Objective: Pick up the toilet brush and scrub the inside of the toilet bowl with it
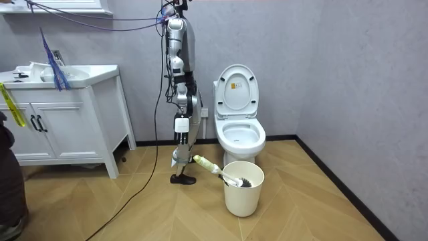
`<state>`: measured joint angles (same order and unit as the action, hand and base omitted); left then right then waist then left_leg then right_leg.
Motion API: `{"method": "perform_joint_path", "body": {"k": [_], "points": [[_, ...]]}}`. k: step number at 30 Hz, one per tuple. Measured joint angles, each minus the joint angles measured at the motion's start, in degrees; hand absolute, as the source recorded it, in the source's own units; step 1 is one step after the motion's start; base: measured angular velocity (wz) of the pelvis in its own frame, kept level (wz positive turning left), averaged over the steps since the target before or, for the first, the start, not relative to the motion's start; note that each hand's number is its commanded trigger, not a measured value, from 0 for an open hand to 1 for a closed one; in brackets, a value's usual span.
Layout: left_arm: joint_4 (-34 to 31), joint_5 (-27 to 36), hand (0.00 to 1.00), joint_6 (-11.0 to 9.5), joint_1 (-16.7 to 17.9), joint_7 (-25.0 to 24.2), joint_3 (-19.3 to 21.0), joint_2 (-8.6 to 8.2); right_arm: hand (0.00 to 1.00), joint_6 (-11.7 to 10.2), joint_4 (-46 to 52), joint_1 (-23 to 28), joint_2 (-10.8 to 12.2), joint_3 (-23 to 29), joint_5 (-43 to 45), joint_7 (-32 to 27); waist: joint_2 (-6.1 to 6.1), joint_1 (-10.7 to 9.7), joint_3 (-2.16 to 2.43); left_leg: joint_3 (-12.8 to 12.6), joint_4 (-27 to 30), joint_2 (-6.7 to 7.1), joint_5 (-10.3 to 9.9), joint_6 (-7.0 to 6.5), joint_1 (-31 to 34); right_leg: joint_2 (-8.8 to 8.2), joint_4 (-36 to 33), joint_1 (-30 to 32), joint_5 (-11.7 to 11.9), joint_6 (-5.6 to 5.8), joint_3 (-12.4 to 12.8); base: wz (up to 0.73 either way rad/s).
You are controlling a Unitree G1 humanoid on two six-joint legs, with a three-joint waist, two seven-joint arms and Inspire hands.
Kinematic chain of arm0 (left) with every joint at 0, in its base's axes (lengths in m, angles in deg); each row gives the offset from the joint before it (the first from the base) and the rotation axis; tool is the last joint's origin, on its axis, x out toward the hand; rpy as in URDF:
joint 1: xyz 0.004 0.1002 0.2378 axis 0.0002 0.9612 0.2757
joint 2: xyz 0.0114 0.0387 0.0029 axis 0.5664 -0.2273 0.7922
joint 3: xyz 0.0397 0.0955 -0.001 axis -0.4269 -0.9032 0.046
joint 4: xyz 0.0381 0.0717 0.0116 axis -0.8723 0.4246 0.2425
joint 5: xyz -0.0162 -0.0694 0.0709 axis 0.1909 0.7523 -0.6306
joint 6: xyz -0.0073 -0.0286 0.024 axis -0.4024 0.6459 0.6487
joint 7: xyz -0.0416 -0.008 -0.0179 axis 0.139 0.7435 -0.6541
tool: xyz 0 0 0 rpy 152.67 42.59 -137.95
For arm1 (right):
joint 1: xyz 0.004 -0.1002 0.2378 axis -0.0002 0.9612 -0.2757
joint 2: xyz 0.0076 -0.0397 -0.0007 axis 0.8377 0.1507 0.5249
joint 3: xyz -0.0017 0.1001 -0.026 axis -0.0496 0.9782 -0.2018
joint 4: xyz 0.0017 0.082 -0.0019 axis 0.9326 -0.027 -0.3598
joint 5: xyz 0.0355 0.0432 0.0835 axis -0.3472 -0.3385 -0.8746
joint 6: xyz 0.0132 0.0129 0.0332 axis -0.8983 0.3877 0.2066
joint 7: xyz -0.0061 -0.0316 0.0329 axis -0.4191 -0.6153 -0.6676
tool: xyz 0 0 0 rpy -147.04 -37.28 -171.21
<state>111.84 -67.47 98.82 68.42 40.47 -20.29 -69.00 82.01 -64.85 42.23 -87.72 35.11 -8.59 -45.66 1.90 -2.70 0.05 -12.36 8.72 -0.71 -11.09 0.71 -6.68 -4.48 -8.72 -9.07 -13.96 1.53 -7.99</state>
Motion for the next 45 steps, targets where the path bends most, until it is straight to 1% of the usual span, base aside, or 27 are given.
{"method": "perform_joint_path", "body": {"k": [3, 10, 15, 19, 21, 27, 30, 32, 34, 36, 37, 38, 39, 43, 44, 45], "points": [[-0.02, 0.0, 0.0, -0.06, -0.1, 0.0, 0.0, 0.0, 0.0, -0.4, 0.55, 0.01, 0.0, 0.02, 0.0, -0.27, -0.02, 0.01, -0.01, 0.0, 0.0, 0.0, 0.0, 0.0, 0.0, 0.0, 0.01, 0.0, 0.0, 0.0, 0.0, 0.0], [-0.02, 0.08, 0.0, -0.12, -0.12, 0.01, 0.0, 0.06, 0.0, -0.51, 1.46, 0.05, 0.01, -0.07, -0.02, -1.5, -0.01, 0.0, 0.0, 0.01, 0.01, 0.0, 0.0, 0.0, -0.03, 0.0, 0.03, 0.0, 0.0, 0.0, 0.04, 0.0], [-0.01, 0.04, 0.0, -0.16, -0.21, 0.0, 0.12, 0.08, 0.0, -0.78, 1.46, 0.34, 0.02, 1.03, -0.02, -2.51, -0.06, -0.05, -0.02, 0.01, 0.01, -0.01, 0.0, 0.0, -0.02, 0.0, -0.03, -0.01, 0.0, 0.0, -0.01, 0.0], [0.02, 0.13, 0.0, -0.99, -0.23, 0.01, 0.11, 0.12, 0.0, -1.69, 1.64, 0.38, 0.01, 1.17, -0.04, -4.34, -0.23, -0.04, -0.08, -0.01, 0.09, -0.07, 0.0, 0.0, -0.02, 0.02, -0.18, -0.02, 0.0, 0.0, 0.03, 0.0], [0.28, 0.16, 0.0, -1.37, -0.41, 0.04, 0.11, 0.11, 0.0, -2.64, 1.63, 0.33, 0.02, 1.39, -0.02, -5.66, -0.35, 0.0, -0.08, 0.0, 0.08, -0.12, 0.0, 0.0, -0.04, 0.05, -0.2, -0.02, 0.01, -0.01, 0.05, 0.0], [2.23, 0.18, 0.0, -3.04, -1.19, 0.35, 0.09, 0.12, 0.0, -4.57, 1.85, -0.52, 0.03, 2.91, -0.07, -10.11, -0.75, -0.08, -0.21, 0.02, 0.06, -0.13, 0.0, 0.0, -0.1, 0.02, -0.89, 0.1, 0.0, -0.01, 0.12, 0.0], [2.19, 0.16, 0.0, -3.86, -0.98, 0.44, 0.06, 0.17, 0.0, -5.71, 4.07, -0.68, 0.01, 4.76, -0.14, -13.89, -1.0, -0.06, -0.26, 0.12, 0.02, -0.1, -0.06, -0.08, -0.04, 0.02, -0.84, 0.13, 0.0, 0.0, 0.11, 0.0], [2.16, 0.1, 0.0, -4.14, -1.05, 0.46, 0.07, 0.23, 0.0, -6.83, 4.66, -1.09, 0.0, 5.6, -0.46, -16.05, -1.04, -0.06, -0.27, 0.22, 0.0, -0.09, -0.11, -0.13, 0.07, 0.02, -0.78, 0.23, -0.02, 0.03, 0.09, 0.0], [2.16, 0.08, 0.0, -4.22, -1.6, 0.46, 0.12, 0.29, 0.0, -7.75, 6.08, -1.36, -0.01, 6.2, -2.83, -17.86, -1.05, -0.01, -0.27, 0.35, -0.13, -0.09, -0.13, -0.15, 0.37, 0.05, -0.51, 0.54, -0.03, 0.04, 0.07, 0.0], [2.18, 0.22, 0.0, -4.91, -2.09, 0.46, 0.12, 0.7, 0.0, -9.12, 7.35, -1.99, 0.02, 6.26, -5.41, -19.36, -0.92, -0.02, -0.19, 0.48, 0.05, -0.1, -0.12, -0.15, 1.09, 0.12, -0.16, 0.89, 0.05, 0.01, -0.02, 0.04], [2.15, 0.22, 0.0, -5.1, -2.24, 0.46, 0.11, 0.79, 0.0, -9.38, 7.74, -2.06, 0.02, 6.25, -5.78, -19.64, -0.89, -0.03, -0.18, 0.52, 0.07, -0.09, -0.12, -0.15, 1.28, 0.11, -0.11, 1.03, 0.08, 0.01, -0.09, 0.04], [2.13, 0.22, 0.0, -5.13, -2.6, 0.46, 0.08, 0.96, 0.0, -9.93, 8.17, -2.4, 0.02, 6.23, -6.48, -20.0, -0.73, -0.06, -0.05, 0.6, 0.38, -0.08, -0.12, -0.15, 1.98, 0.11, -0.26, 1.45, 0.12, -0.01, -0.11, 0.0], [2.03, 0.22, 0.0, -5.2, -2.98, 0.47, 0.08, 1.18, 0.0, -10.2, 8.64, -2.81, 0.02, 6.2, -7.24, -20.28, -0.52, 0.05, 0.08, 0.61, 0.94, -0.11, -0.12, -0.15, 2.83, 0.07, -0.54, 2.17, 0.2, -0.04, -0.14, 0.0], [1.9, 0.48, 0.0, -6.08, -4.09, 0.47, 0.22, 2.0, 0.0, -10.53, 8.59, -4.42, -0.05, 6.21, -7.34, -20.96, -0.57, 0.1, 0.08, 0.66, 1.1, -0.26, -0.12, -0.15, 4.53, 0.13, -1.3, 4.17, 0.32, -0.2, -0.26, 0.0], [1.86, 1.1, 0.0, -6.5, -4.89, 0.47, 0.6, 2.16, 0.0, -10.64, 8.59, -5.17, -0.12, 6.21, -7.41, -21.55, -0.54, 0.08, 0.06, 0.91, 1.57, -0.31, -0.12, -0.15, 5.85, 0.13, -1.74, 5.34, 0.33, -0.21, -0.39, 0.09], [1.86, 2.47, 0.0, -7.16, -6.0, 0.47, 0.64, 2.43, 0.0, -11.14, 8.56, -5.91, -0.12, 6.16, -7.69, -22.29, -0.79, 0.08, 0.11, 1.32, 2.43, -0.35, -0.11, -0.16, 7.38, 0.09, -2.15, 6.33, 0.38, -0.29, -0.62, 0.12]]}}
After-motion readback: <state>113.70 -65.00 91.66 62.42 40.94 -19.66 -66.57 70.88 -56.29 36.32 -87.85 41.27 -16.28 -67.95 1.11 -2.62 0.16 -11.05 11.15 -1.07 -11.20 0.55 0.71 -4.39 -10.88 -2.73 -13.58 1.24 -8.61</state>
